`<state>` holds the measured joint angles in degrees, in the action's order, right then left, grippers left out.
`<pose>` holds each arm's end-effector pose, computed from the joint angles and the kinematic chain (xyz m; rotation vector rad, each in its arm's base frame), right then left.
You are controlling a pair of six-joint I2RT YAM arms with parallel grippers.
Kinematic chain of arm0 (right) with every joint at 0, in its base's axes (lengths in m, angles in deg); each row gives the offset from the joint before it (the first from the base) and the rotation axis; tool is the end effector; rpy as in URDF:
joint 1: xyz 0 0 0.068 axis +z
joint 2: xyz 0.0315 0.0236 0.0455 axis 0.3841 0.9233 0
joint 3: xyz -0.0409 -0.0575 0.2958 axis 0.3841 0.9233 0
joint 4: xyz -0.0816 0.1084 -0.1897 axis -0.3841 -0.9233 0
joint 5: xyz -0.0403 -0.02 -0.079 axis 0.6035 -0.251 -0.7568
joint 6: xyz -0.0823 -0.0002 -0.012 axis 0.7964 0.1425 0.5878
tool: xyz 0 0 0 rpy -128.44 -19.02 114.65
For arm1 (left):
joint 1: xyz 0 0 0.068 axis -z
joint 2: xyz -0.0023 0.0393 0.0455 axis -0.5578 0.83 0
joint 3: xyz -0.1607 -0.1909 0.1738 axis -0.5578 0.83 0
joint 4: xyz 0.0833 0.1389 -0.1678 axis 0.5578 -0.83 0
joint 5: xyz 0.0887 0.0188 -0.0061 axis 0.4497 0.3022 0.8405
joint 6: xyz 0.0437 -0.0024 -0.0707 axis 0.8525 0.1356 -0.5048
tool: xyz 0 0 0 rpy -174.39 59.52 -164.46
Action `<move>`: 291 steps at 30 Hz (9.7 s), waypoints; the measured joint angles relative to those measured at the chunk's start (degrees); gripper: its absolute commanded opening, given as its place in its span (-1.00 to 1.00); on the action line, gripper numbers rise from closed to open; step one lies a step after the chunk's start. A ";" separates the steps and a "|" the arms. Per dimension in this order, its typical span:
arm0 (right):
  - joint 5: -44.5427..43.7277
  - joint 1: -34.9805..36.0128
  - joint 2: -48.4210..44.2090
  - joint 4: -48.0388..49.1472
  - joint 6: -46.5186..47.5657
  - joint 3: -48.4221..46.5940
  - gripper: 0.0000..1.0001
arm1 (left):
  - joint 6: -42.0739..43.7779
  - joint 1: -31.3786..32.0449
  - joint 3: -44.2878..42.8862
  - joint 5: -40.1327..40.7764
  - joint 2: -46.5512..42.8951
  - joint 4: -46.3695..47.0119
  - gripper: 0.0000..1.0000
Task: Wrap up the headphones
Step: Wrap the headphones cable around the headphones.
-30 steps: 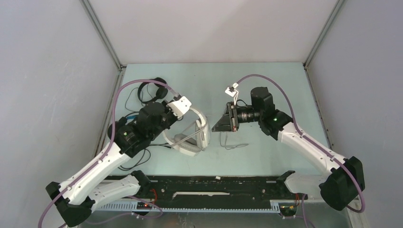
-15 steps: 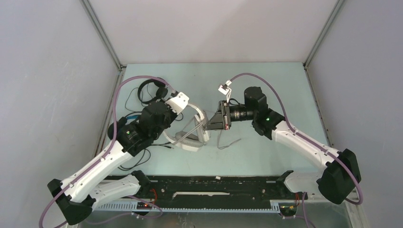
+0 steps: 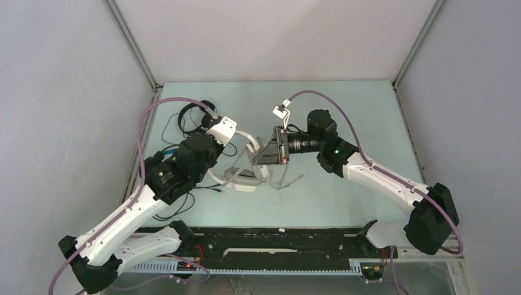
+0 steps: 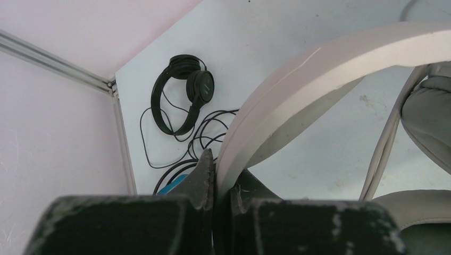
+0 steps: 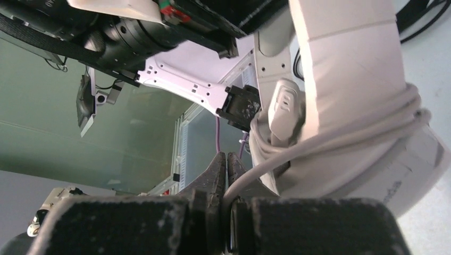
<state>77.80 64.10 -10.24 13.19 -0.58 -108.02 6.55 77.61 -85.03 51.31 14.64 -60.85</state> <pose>0.1811 0.2364 0.3725 -0.7276 1.9256 1.8103 0.1443 -0.0876 0.3700 0.6599 1.8082 0.1997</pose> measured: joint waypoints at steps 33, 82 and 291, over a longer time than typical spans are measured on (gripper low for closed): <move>-2.73 3.41 3.96 6.75 -1.81 -5.57 -0.76 | -24.04 -0.11 -6.19 16.20 6.91 -3.96 -1.00; -22.12 17.55 -0.83 9.29 43.67 4.72 -0.51 | -52.54 -10.05 -11.91 5.27 -2.03 -13.79 -1.00; -6.01 5.05 8.00 8.33 -4.02 -6.56 -0.86 | -25.55 -3.43 -5.35 8.87 4.44 -13.40 -1.00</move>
<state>71.79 69.15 -2.24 21.52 -4.60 -114.58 -19.00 74.18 -90.39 60.18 19.08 -74.25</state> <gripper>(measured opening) 0.066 0.091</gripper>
